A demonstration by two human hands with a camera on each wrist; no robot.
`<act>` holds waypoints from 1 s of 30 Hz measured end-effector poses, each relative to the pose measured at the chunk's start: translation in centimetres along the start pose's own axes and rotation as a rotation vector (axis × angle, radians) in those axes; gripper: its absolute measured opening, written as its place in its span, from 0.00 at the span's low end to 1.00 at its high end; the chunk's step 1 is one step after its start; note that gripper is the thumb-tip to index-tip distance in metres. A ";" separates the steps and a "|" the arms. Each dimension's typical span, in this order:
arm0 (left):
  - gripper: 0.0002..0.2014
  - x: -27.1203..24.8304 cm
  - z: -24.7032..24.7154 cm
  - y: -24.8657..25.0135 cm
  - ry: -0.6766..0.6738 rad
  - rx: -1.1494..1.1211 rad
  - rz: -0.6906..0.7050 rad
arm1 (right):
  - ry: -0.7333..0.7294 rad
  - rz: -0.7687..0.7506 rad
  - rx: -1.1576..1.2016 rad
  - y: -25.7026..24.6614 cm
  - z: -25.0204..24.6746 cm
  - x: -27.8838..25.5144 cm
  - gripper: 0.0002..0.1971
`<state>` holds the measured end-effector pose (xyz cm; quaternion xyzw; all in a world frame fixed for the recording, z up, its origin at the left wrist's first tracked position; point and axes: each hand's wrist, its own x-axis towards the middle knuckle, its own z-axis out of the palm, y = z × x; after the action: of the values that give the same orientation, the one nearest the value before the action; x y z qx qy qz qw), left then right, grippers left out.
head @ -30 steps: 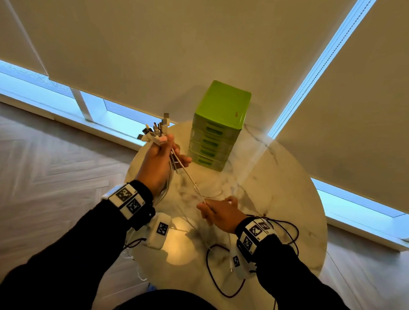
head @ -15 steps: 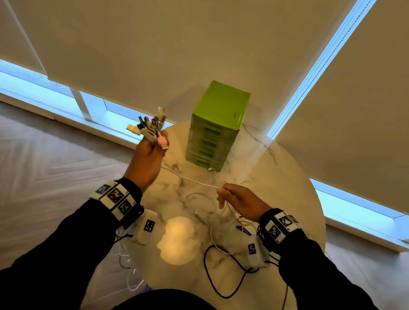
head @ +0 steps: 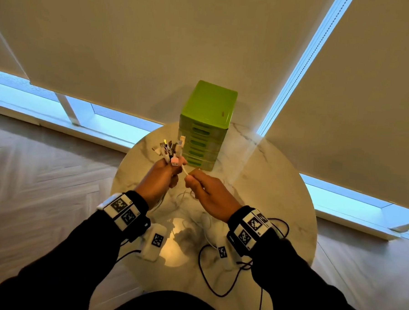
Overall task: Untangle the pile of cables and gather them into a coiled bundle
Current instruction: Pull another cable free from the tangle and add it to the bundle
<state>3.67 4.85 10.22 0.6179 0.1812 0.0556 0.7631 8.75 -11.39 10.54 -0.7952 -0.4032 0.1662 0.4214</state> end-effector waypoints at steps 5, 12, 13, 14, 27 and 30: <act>0.11 0.8 -1.6 1.0 0.100 0.011 0.124 | -0.220 0.168 -0.032 3.7 0.6 -0.8 0.21; 0.16 1.2 -5.6 2.8 0.282 -0.024 0.240 | -0.319 0.423 -0.293 10.8 -0.7 -1.8 0.21; 0.15 1.1 -6.1 3.1 0.304 -0.016 0.257 | -0.318 0.440 -0.378 11.7 -1.2 -1.7 0.20; 0.13 0.9 -6.7 3.3 0.325 -0.015 0.274 | -0.315 0.463 -0.450 12.2 -1.6 -1.5 0.19; 0.11 -3.6 -7.3 3.9 0.208 0.222 0.321 | -0.212 0.022 -0.066 -1.5 5.5 6.3 0.36; 0.08 -5.0 -8.7 4.2 0.253 0.296 0.326 | -0.238 -0.084 -0.067 -4.2 8.4 7.5 0.18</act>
<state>-3.39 12.31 13.86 0.7321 0.1792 0.2278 0.6164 6.19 0.29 9.58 -0.7660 -0.4885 0.2280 0.3501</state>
